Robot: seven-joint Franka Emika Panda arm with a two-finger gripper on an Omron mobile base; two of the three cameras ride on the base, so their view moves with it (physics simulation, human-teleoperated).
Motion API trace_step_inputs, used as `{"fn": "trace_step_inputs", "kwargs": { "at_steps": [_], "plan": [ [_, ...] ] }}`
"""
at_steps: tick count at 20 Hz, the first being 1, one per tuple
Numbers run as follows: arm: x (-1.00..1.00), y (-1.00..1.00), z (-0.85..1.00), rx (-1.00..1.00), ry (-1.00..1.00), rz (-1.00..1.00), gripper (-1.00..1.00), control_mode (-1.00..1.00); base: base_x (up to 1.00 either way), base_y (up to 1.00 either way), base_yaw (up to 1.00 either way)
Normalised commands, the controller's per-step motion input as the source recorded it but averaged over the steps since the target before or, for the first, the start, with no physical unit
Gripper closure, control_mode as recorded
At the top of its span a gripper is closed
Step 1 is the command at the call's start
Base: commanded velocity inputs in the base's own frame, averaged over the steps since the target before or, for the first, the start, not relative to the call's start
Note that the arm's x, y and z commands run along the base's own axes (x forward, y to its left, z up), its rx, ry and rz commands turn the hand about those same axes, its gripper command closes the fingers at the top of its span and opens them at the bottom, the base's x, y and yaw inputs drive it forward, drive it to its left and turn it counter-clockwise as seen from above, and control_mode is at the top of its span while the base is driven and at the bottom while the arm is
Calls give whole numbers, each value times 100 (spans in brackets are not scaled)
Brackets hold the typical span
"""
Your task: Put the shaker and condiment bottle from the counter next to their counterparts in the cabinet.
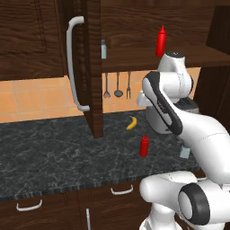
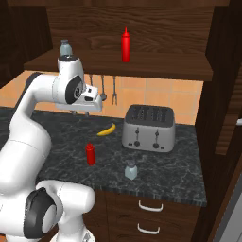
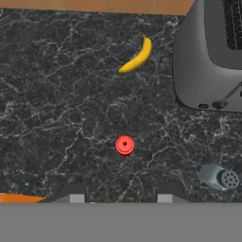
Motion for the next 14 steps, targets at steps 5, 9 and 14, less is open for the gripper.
{"fn": "trace_step_inputs", "kwargs": {
  "at_steps": [5, 9, 14],
  "plan": [
    [-3, -11, 0, 0, -11, 0, -100, -100, 0, 0, 0],
    [0, -14, 0, 0, -14, 3, -100, -100, 0, 0, 0],
    [-1, -28, -7, 0, -13, 6, -100, -100, 0, 0, 0]
  ]
}}
